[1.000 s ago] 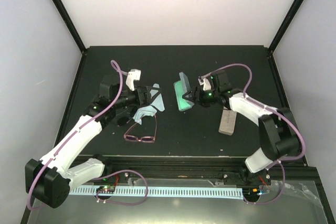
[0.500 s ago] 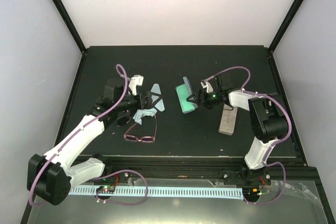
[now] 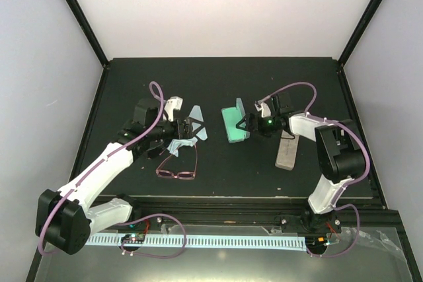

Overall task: Organize the sunglasses
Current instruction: Place the sunglasses case at the center of the board, then adjust the sunglasses case at the center of the board.

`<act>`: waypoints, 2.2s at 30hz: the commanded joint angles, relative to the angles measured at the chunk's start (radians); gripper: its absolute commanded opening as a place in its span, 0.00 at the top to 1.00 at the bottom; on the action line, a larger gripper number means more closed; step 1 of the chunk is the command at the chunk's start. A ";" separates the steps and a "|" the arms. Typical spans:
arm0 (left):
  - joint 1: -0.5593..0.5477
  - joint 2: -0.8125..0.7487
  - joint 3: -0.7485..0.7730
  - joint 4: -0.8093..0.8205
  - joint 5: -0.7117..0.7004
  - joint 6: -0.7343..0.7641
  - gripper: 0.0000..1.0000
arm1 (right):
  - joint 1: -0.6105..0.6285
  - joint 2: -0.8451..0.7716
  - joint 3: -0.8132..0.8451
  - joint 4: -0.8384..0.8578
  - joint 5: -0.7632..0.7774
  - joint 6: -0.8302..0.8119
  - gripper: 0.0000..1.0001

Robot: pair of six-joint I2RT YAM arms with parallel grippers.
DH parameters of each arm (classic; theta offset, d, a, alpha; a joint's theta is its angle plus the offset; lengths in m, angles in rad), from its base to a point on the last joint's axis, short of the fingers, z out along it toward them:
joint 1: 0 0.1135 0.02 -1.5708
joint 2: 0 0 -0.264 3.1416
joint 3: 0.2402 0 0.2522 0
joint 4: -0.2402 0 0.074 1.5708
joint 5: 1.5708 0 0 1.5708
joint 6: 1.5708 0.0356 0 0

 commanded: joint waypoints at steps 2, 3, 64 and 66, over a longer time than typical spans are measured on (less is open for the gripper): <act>0.007 0.003 0.048 -0.027 0.013 0.027 0.01 | 0.000 -0.065 0.024 -0.058 0.090 -0.038 0.02; 0.007 0.004 0.049 -0.029 0.009 0.028 0.01 | 0.005 -0.077 0.025 -0.069 0.110 -0.039 0.02; 0.007 -0.180 0.012 -0.094 -0.114 -0.004 0.01 | 0.463 0.212 0.423 -0.553 0.783 -0.102 0.63; 0.007 -0.165 0.003 -0.096 -0.113 -0.008 0.01 | 0.464 0.207 0.419 -0.563 0.857 -0.071 0.61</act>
